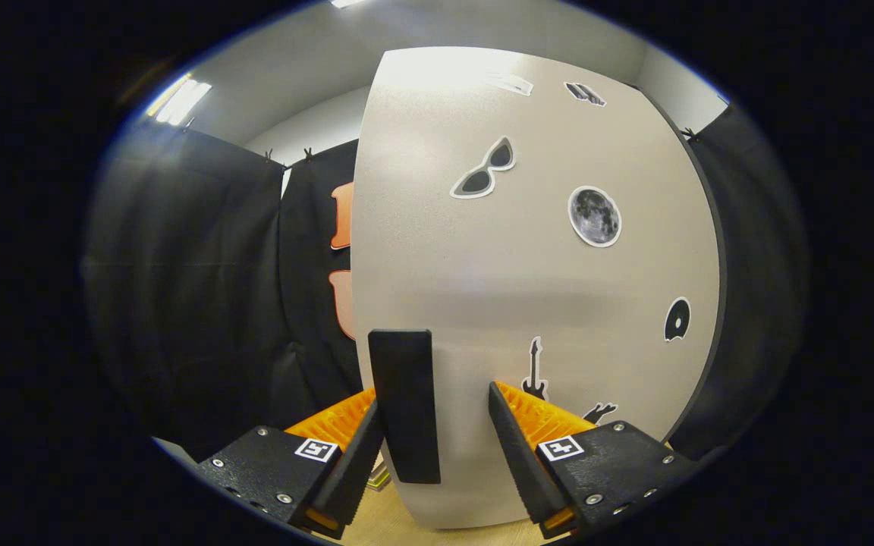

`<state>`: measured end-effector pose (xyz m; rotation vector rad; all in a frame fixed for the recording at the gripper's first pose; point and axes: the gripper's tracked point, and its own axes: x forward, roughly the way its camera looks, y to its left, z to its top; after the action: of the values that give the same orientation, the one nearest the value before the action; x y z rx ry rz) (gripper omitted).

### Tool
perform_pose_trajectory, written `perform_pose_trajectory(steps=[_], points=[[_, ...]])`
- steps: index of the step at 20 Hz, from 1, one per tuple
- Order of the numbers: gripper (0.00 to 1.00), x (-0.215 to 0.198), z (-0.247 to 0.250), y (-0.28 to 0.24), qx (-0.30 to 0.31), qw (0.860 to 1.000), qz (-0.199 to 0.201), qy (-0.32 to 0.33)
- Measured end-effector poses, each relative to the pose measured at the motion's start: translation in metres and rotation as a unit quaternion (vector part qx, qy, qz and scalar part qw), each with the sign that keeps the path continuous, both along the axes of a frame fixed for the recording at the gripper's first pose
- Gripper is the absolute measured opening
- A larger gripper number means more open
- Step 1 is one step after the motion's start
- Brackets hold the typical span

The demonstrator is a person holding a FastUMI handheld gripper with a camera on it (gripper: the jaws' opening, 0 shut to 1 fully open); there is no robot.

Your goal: Open the shoe cabinet door, grab the shoes and put them into the shoe cabinet, then close the shoe cabinet door.

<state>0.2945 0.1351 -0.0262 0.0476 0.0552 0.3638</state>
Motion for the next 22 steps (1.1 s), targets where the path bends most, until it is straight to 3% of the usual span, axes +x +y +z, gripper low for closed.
perform_pose_trajectory(steps=[15,22], points=[[0.83,0.02,-0.003,0.011,-0.021,0.998,-0.052,-0.01],[0.84,0.018,-0.003,0.012,-0.016,0.998,-0.057,-0.009]])
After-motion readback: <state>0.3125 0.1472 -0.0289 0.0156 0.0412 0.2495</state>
